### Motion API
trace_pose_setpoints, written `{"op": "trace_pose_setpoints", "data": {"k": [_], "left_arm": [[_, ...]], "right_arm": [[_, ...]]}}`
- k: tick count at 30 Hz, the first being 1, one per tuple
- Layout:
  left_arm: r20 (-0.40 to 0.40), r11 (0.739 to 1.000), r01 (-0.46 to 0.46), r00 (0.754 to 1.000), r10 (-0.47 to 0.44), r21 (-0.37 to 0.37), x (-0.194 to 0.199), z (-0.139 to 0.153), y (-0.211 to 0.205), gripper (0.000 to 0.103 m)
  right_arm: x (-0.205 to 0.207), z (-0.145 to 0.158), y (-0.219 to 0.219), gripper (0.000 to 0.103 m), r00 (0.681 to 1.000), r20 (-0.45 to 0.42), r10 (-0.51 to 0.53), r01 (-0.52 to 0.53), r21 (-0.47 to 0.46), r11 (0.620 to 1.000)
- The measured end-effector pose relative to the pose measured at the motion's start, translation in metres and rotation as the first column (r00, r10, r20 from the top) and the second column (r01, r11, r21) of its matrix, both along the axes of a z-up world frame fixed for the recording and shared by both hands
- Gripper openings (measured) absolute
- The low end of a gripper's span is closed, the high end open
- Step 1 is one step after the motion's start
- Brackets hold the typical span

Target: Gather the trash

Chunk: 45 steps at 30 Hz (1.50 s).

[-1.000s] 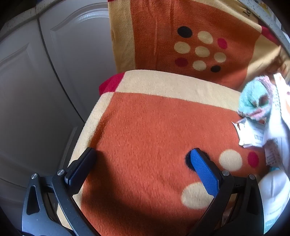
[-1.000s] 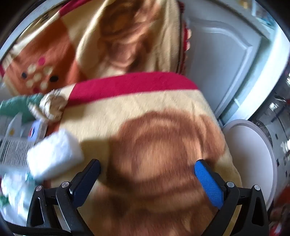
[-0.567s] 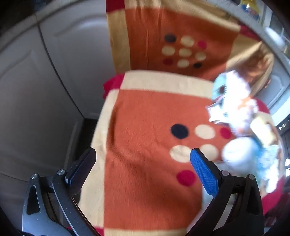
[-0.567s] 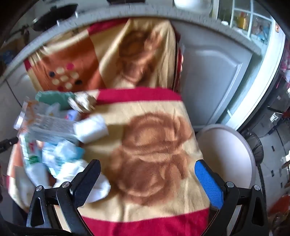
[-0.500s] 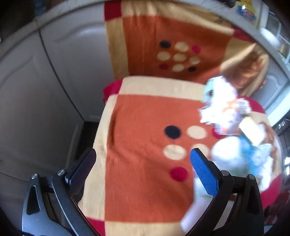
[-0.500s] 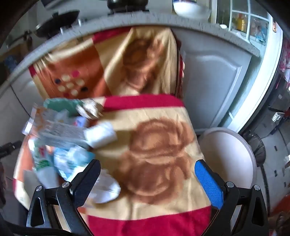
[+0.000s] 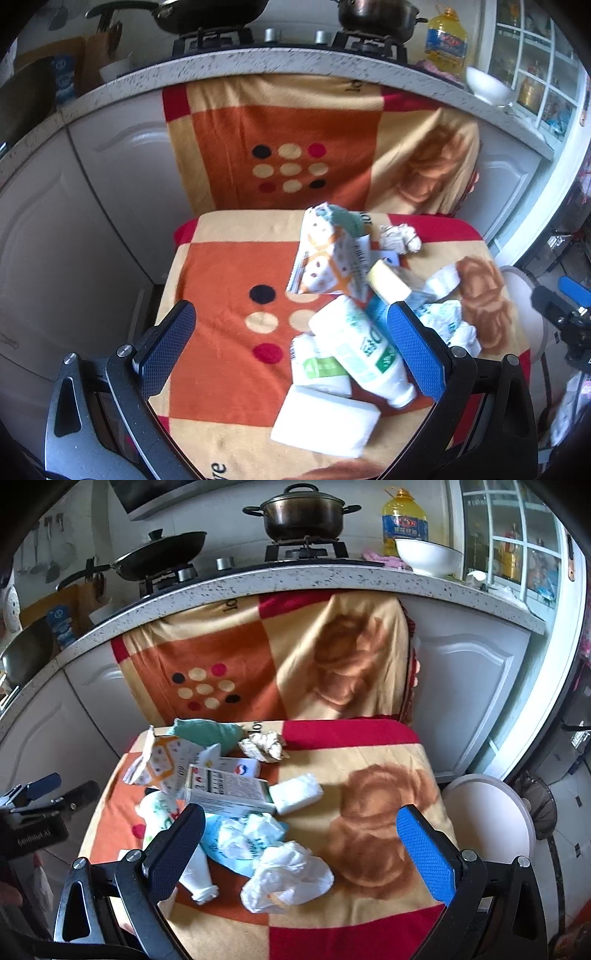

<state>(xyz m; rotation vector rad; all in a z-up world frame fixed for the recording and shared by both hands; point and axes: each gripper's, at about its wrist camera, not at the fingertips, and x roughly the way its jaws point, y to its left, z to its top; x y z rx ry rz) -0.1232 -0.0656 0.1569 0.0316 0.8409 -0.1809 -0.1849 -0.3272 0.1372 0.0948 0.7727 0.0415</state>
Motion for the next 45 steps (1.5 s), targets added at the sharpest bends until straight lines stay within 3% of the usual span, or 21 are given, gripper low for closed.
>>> {"op": "trace_pose_setpoints", "data": {"k": [20,45], "left_arm": [[0.024,1.000,0.005,1.000,-0.004,-0.026,-0.010,0.011,-0.008,0.102],[0.060,0.996,0.058,0.997,-0.053,-0.073,-0.042,0.041,-0.046,0.102]], "right_arm": [[-0.003,0.013,0.017,0.103,0.998,0.047,-0.042,0.045,-0.056,0.997],[-0.038,0.035,-0.009,0.103,0.989,0.085,-0.124,0.129,-0.054,0.990]]}}
